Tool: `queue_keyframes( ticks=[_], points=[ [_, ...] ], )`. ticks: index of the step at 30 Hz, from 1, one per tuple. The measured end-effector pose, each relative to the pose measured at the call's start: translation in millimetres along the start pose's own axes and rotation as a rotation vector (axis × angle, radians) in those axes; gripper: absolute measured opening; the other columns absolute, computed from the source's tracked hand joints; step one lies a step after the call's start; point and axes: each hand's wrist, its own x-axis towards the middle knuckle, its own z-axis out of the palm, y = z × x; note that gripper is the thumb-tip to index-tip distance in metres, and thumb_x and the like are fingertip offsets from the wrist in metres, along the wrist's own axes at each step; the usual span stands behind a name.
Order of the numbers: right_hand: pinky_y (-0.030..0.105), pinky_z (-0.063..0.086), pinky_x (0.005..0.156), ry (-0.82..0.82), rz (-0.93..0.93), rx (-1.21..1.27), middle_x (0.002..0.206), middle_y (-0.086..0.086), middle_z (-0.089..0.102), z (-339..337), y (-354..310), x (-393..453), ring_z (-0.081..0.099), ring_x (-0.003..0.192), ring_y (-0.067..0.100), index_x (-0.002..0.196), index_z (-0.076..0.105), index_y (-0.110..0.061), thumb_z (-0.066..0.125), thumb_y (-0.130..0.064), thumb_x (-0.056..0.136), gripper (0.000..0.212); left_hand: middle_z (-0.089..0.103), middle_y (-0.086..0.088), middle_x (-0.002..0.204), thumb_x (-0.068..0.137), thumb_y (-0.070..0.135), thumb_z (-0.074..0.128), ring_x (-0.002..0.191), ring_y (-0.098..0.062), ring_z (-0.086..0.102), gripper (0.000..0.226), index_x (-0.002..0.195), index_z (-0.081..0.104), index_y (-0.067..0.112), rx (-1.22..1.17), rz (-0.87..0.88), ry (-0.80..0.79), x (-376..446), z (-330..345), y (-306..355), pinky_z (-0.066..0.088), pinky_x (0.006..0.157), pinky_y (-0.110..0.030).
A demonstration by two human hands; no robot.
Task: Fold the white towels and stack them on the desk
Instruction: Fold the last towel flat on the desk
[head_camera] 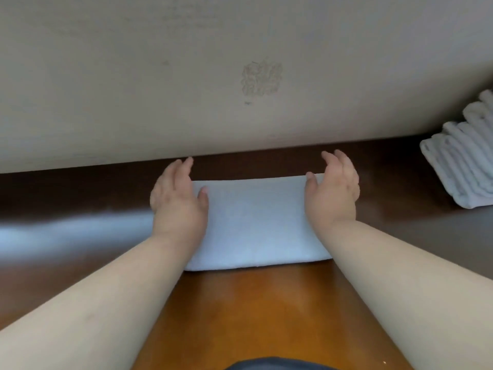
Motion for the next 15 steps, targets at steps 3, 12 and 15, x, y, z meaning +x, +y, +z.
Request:
queue_keyframes(
  ticks=[3,12,15],
  points=[
    [0.053,0.015,0.12,-0.232,-0.42,-0.121,0.159,0.005,0.036,14,-33,-41,0.025,0.149,0.027,0.146,0.048,-0.024,0.056,-0.027,0.096,0.051,0.034,-0.01,0.158,0.097,0.028,0.053,0.146,-0.03,0.029,0.057,0.151,0.039,0.017,0.054,0.443,-0.267,-39,14,24,0.017,0.119,-0.041],
    [0.051,-0.005,0.123,-0.576,-0.298,-0.504,0.167,-0.006,-0.017,13,47,-31,-0.019,0.152,0.018,0.157,-0.012,-0.035,0.003,-0.076,0.088,0.082,-0.018,0.003,0.164,0.087,0.069,0.002,0.15,-0.019,-0.019,0.073,0.151,-0.02,0.042,0.424,0.204,-0.466,-53,19,-58,-0.002,0.121,-0.047],
    [0.052,-0.002,0.124,-0.576,-0.168,-0.528,0.168,-0.002,-0.013,-1,66,-21,-0.013,0.154,0.02,0.157,-0.013,-0.033,0.004,-0.076,0.088,0.083,-0.021,0.0,0.164,0.087,0.07,0.001,0.151,-0.024,-0.015,0.075,0.153,-0.018,0.039,0.456,0.129,-0.515,-52,12,-64,0.003,0.122,-0.048]
  ],
)
